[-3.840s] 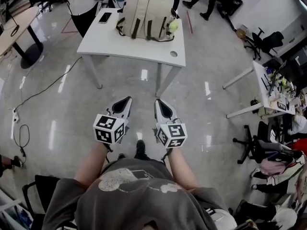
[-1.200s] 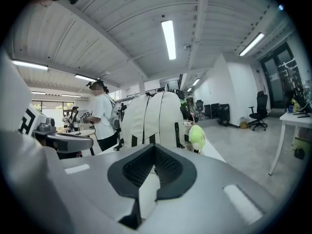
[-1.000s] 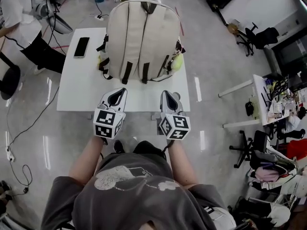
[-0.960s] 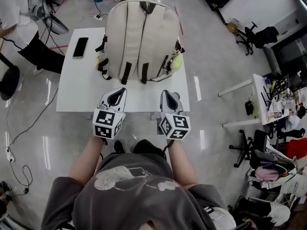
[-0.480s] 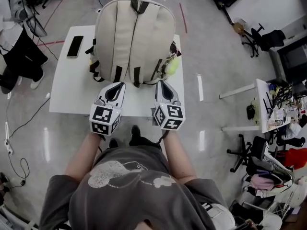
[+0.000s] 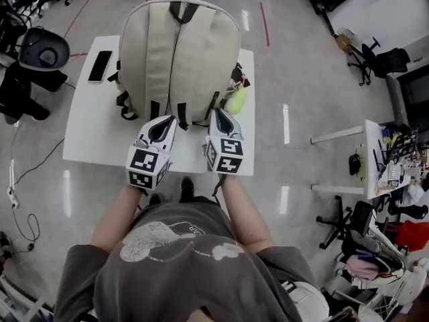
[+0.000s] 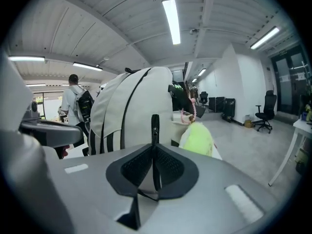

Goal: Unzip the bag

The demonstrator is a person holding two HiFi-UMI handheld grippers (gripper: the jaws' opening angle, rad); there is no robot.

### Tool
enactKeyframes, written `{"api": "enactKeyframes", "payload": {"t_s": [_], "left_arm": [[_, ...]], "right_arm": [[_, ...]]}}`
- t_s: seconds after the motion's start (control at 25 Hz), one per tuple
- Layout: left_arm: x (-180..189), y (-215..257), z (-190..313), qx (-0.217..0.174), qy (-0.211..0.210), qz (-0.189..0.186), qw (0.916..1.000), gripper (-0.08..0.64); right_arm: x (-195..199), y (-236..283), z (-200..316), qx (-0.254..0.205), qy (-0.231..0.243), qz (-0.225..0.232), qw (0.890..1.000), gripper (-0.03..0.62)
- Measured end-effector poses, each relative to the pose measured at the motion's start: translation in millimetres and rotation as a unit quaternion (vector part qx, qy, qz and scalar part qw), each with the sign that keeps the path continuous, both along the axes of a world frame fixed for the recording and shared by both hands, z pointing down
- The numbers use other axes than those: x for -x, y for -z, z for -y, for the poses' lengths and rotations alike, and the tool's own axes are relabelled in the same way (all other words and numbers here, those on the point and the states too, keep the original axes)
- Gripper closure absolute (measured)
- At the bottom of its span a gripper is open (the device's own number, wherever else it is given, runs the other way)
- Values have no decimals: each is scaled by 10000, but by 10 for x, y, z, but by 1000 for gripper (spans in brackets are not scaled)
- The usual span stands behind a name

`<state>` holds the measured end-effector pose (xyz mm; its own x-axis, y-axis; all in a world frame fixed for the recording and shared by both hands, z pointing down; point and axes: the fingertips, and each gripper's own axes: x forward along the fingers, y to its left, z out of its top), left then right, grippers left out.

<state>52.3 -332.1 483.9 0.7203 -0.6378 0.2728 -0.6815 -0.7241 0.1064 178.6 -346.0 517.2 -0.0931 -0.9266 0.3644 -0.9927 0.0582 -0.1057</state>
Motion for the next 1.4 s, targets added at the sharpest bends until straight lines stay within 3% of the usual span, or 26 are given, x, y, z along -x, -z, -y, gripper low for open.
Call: {"api": "enactKeyframes", "payload": {"t_s": [0.28, 0.4, 0.52, 0.72, 1.4], "left_arm": [[-89, -83, 93, 97, 72, 59, 9999, 554], [-108, -100, 102, 120, 73, 79, 9999, 554], [-120, -125, 105, 158, 67, 87, 9998, 554], [-113, -121, 119, 174, 119, 62, 9998, 554], [-271, -186, 107, 225, -125, 63, 9996, 554]], "right_arm": [[28, -149, 110, 136, 184, 43, 9997, 498], [15, -197, 153, 205, 132, -8, 9997, 491], [23, -204, 198, 199, 148, -57, 9997, 494], [20, -181, 179, 238, 135, -229, 9994, 552], [34, -255, 44, 135, 109, -191, 9997, 555]]}}
